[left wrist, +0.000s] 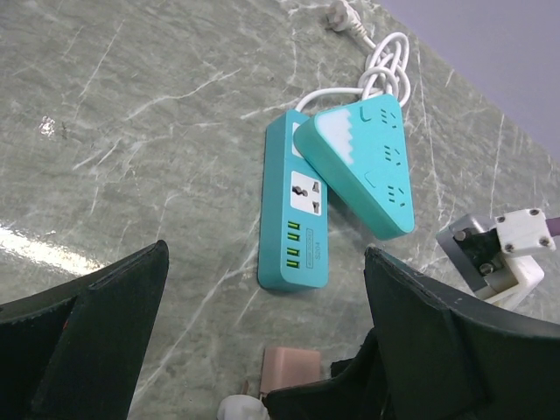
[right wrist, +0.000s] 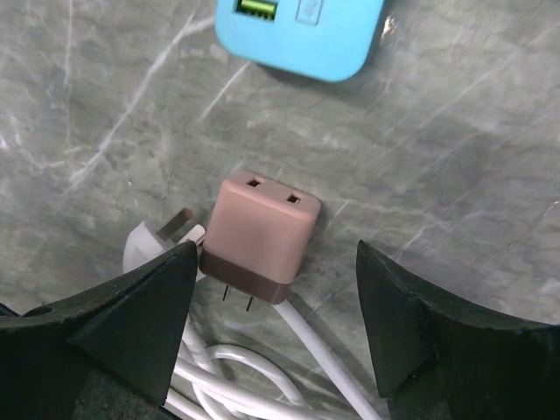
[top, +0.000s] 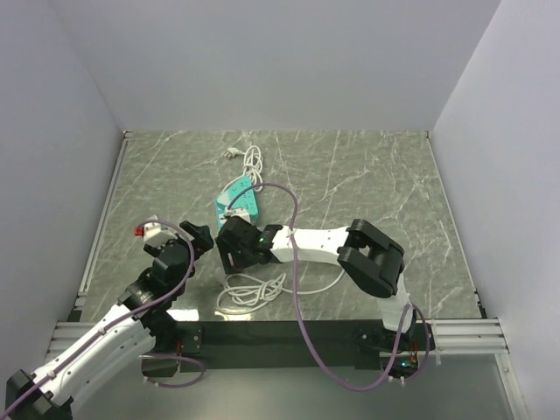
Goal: Insert the plug
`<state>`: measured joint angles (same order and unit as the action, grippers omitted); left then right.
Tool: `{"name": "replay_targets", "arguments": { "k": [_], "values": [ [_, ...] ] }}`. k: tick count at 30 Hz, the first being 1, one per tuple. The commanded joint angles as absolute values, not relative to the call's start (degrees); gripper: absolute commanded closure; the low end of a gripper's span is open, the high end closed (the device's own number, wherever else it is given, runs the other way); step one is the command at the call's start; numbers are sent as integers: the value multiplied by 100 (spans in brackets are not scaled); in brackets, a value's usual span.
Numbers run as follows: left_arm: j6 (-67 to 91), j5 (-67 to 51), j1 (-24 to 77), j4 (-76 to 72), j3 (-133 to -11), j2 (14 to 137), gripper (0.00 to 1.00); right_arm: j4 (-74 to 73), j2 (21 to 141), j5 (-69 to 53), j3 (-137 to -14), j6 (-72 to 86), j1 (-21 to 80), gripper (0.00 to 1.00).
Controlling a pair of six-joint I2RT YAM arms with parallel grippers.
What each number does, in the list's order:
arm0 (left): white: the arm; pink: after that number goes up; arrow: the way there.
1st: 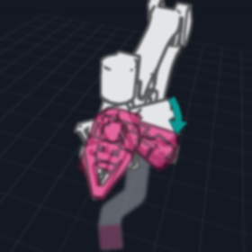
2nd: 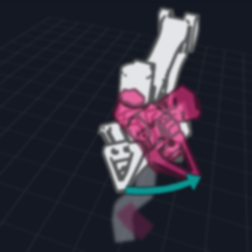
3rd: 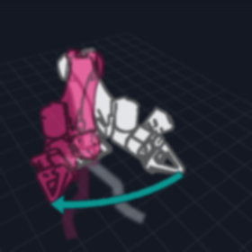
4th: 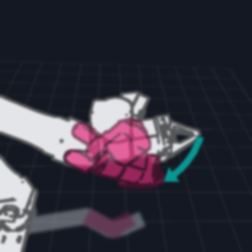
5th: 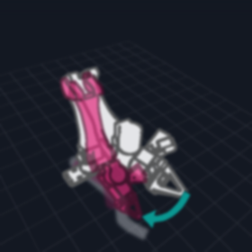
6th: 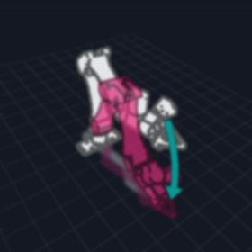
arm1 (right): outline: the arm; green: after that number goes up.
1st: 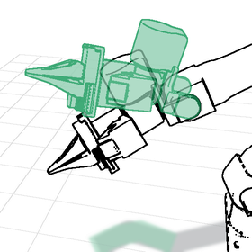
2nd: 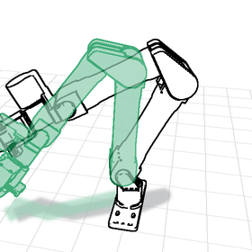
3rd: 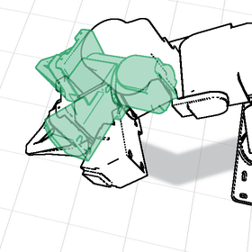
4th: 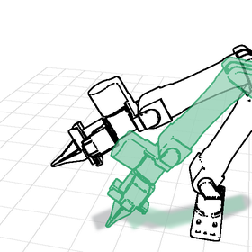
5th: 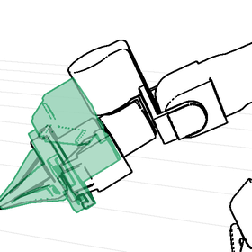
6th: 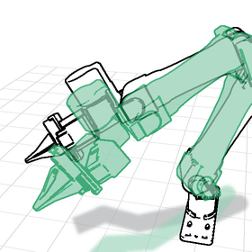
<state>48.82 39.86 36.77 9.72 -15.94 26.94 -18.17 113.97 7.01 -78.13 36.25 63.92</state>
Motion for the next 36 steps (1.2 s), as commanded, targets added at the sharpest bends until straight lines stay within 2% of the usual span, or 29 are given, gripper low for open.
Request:
{"name": "replay_targets", "arguments": {
  "k": [1, 5, 8, 19, 21, 22, 24, 25, 27, 28, 36],
  "values": [
    [4852, 3903, 3656, 800, -1547, 2768, 1, -1846, 11408, 782, -8147, 3674, 6504, 20],
    [4843, 3894, 3647, 782, -1538, 2786, 1, -2030, 11618, 949, -8411, 3639, 6548, 21],
    [4834, 3876, 3656, 782, -1512, 2664, 1, -2127, 11794, 975, -8578, 3621, 6565, 30],
    [4816, 3815, 3656, 791, -1485, 2558, 1, -2522, 12085, 1187, -8790, 3683, 6548, 36],
    [4808, 3806, 3656, 756, -1477, 2549, 1, -2418, 12015, 1169, -8623, 3674, 6539, 42],
    [4799, 3788, 3656, 747, -1468, 2523, 1, -2365, 11945, 1160, -8570, 3665, 6530, 52],
    [4781, 3771, 3656, 721, -1450, 2470, 1, -2294, 11839, 1134, -8438, 3639, 6452, 60],
    [4764, 3762, 3656, 703, -1450, 2374, 1, -2181, 11691, 1082, -8385, 3621, 6347, 69],
    [4694, 3727, 3656, 625, -1380, 2233, 1, -1900, 11462, 880, -8158, 3569, 6153, 77],
    [4650, 3700, 3656, 563, -1362, 2102, 1, -1768, 11174, 775, -8052, 3560, 5900, 100],
    [3631, 2058, 3674, -851, -932, 1521, 10, -1311, 10021, 318, -7560, 3287, 5072, 100]
  ]
}}
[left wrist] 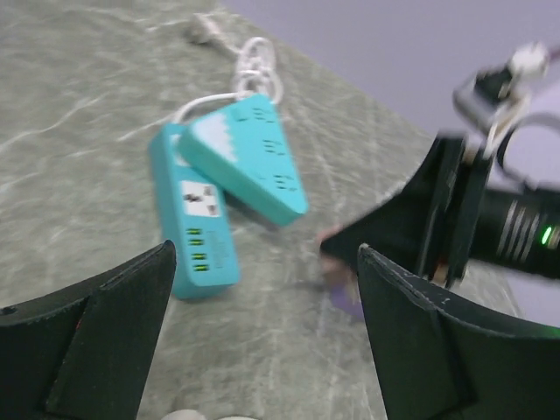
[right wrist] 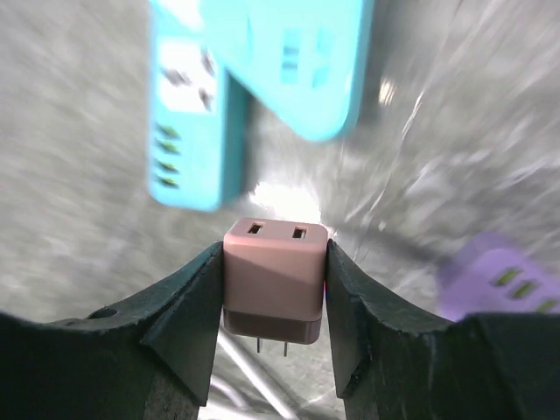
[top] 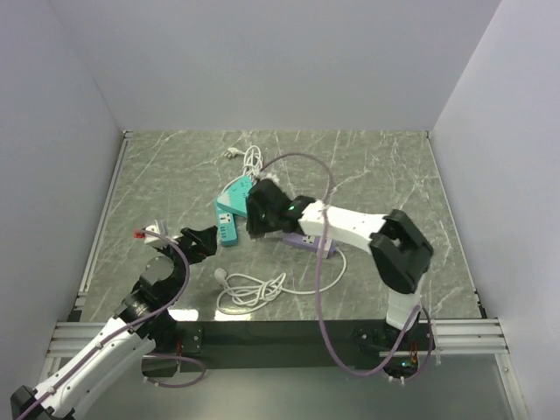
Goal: Insert the plug
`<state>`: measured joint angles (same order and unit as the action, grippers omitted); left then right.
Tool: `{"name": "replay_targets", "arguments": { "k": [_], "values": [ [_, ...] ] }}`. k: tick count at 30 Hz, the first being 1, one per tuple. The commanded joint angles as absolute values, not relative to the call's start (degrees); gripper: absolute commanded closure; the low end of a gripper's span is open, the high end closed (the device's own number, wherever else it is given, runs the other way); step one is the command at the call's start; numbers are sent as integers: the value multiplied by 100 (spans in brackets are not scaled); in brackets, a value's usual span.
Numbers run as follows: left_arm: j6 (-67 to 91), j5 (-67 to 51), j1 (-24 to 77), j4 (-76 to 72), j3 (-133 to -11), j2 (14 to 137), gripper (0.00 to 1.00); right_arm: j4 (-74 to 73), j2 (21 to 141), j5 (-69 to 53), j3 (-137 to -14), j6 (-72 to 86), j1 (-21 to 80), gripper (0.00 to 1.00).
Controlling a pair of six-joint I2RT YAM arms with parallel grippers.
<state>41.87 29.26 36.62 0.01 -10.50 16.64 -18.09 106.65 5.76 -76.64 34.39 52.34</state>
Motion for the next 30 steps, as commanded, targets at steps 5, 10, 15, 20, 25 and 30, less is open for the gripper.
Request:
{"name": "replay_targets", "arguments": {
  "k": [5, 10, 15, 20, 25, 30],
  "values": [
    [3314, 1222, 3683, -1704, -931, 1941, 11, -740, 9317, 18, -7111, 3489, 4852, 100],
    [3331, 1020, 3718, -2380, -1037, 2802, 9, -264, 8887, -518, -6733, 3761, 4904, 100],
    [3384, 809, 3744, -3381, -1011, 3260, 9, -9, 8640, -527, -6381, 4034, 5062, 100],
    [3428, 633, 3867, -3875, -1037, 3647, 9, 308, 8587, -493, -6249, 4289, 5185, 100],
    [3358, 790, 4235, -3868, -1072, 3815, 11, 404, 8604, -255, -6267, 4421, 5221, 100],
    [3340, 1011, 4394, -3543, -897, 3254, 12, 308, 8657, -35, -6416, 4395, 5212, 100]
  ]
}}
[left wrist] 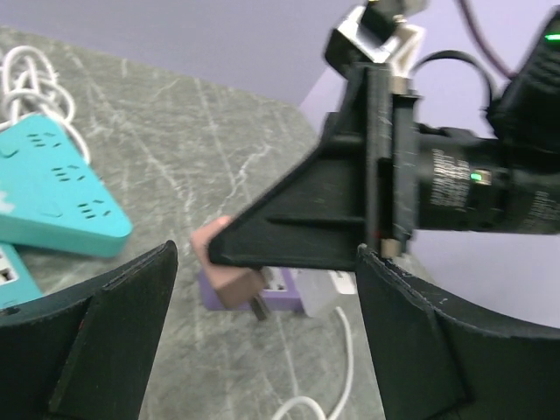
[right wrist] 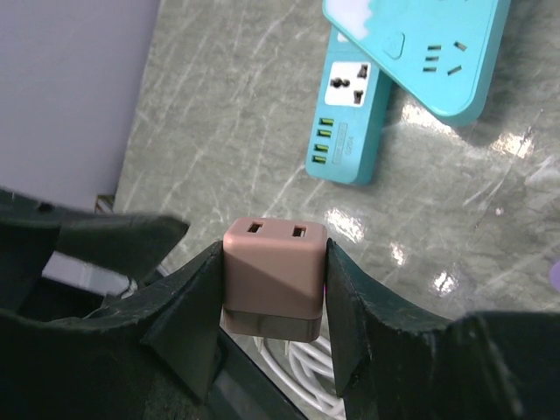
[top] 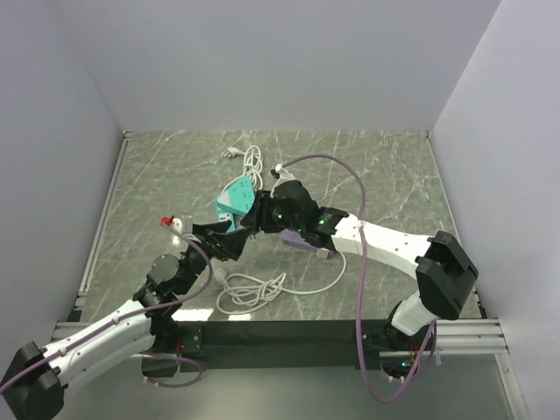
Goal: Insert the plug
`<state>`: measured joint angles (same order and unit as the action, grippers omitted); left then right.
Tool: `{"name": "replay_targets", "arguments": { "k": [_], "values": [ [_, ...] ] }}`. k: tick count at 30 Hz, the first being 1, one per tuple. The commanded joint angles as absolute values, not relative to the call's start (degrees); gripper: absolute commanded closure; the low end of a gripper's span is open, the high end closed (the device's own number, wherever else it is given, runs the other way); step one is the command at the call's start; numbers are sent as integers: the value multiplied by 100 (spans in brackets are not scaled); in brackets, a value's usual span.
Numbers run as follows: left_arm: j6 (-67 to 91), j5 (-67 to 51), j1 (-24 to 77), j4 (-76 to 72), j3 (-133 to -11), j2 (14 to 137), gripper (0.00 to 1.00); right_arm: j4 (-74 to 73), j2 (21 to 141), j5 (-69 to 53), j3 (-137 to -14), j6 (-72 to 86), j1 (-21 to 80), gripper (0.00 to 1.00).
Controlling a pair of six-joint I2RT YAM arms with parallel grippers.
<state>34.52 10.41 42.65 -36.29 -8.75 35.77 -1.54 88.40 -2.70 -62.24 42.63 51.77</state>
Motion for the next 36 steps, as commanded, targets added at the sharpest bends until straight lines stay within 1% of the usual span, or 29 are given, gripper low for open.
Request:
{"name": "replay_targets", "arguments": {
  "k": [1, 3, 6, 8, 12, 17, 22, 29, 36],
  "values": [
    [3331, 1002, 4403, -3481, -870, 3165, 12, 316, 8666, -9, -6425, 4395, 5203, 100],
    [3331, 967, 4412, -3270, -791, 2902, 12, 316, 8692, -9, -6486, 4395, 5212, 100],
    [3348, 870, 4421, -3130, -721, 2690, 16, 325, 8745, -9, -6556, 4403, 5212, 100],
    [3349, 791, 4430, -3050, -703, 2637, 17, 325, 8754, -9, -6592, 4403, 5203, 100],
    [3322, 852, 4456, -2839, -677, 2733, 17, 352, 8701, -9, -6609, 4421, 5203, 100],
    [3340, 1238, 4474, -3269, -659, 3093, 16, 413, 8666, -114, -6574, 4465, 5238, 100],
    [3410, 1511, 4465, -3595, -904, 3673, 14, 510, 8570, -202, -6425, 4500, 5300, 100],
    [3586, 1424, 4465, -4481, -949, 4411, 14, 483, 8490, -149, -6363, 4465, 5432, 100],
    [3683, 1459, 4465, -4887, -914, 4474, 15, 492, 8534, -141, -6311, 4456, 5519, 100]
  ]
}}
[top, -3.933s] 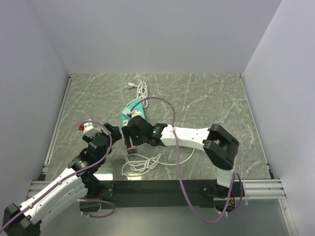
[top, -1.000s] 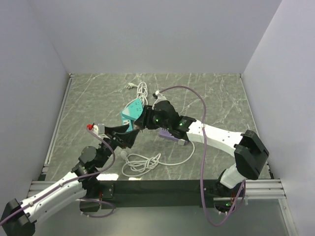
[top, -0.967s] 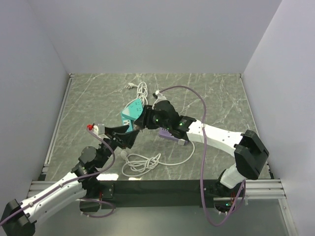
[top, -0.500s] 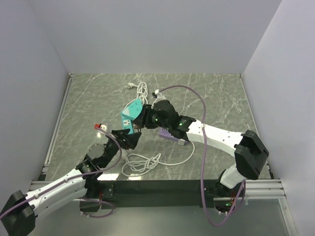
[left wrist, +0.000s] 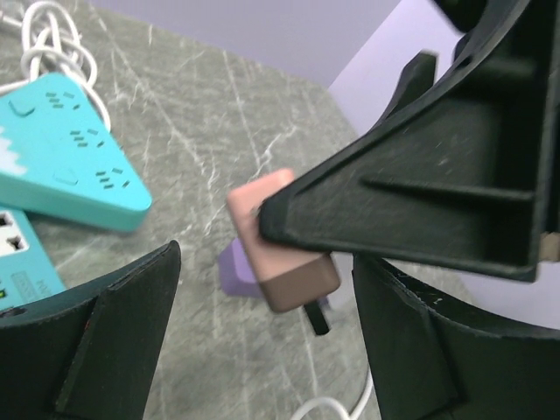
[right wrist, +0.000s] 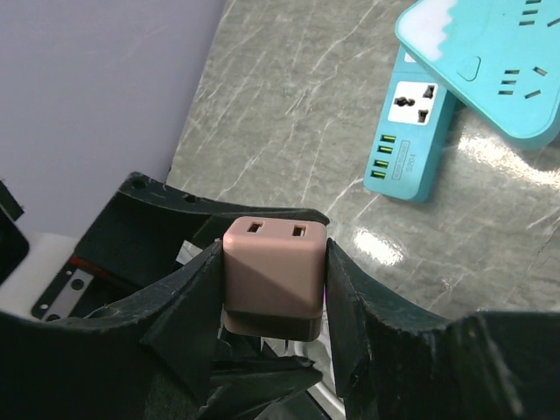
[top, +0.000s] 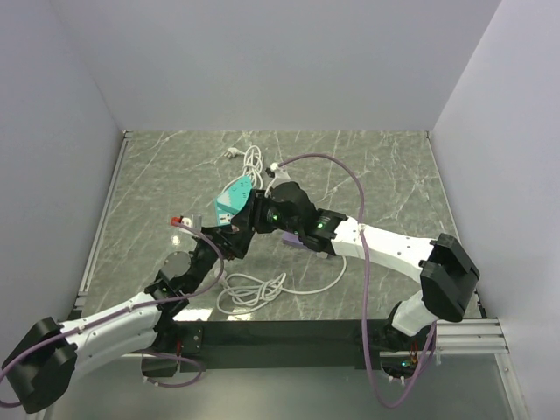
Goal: Insert the plug
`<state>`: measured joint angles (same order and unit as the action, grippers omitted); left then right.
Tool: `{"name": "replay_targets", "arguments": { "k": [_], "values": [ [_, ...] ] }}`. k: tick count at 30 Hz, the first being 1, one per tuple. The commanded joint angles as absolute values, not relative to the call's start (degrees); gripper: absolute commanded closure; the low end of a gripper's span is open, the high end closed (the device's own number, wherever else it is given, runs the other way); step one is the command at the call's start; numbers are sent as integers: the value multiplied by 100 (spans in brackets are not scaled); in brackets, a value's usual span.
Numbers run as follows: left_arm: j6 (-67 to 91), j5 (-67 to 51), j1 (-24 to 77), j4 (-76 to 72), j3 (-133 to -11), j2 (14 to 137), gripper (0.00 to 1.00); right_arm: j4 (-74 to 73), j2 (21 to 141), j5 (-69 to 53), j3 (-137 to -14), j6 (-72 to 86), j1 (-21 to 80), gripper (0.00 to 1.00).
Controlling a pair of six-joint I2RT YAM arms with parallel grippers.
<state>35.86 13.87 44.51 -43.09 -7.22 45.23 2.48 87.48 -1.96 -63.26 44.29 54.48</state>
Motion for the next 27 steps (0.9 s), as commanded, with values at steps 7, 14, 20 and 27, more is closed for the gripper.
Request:
{"name": "replay_targets", "arguments": {
  "k": [7, 14, 20, 27],
  "values": [
    [3621, 1679, 4474, -4817, -1001, 4544, 25, 536, 8543, -202, -6319, 4447, 5581, 100],
    [3595, 1529, 4465, -5010, -976, 4720, 59, 580, 8534, -220, -6249, 4386, 5616, 100],
    [3376, 1030, 4465, -4984, -993, 4623, 99, 913, 8184, -526, -5915, 4052, 5458, 91],
    [2796, -464, 4474, -4465, -1292, 4281, 99, 1248, 7402, -1264, -5476, 3253, 4993, 37]
  ]
}}
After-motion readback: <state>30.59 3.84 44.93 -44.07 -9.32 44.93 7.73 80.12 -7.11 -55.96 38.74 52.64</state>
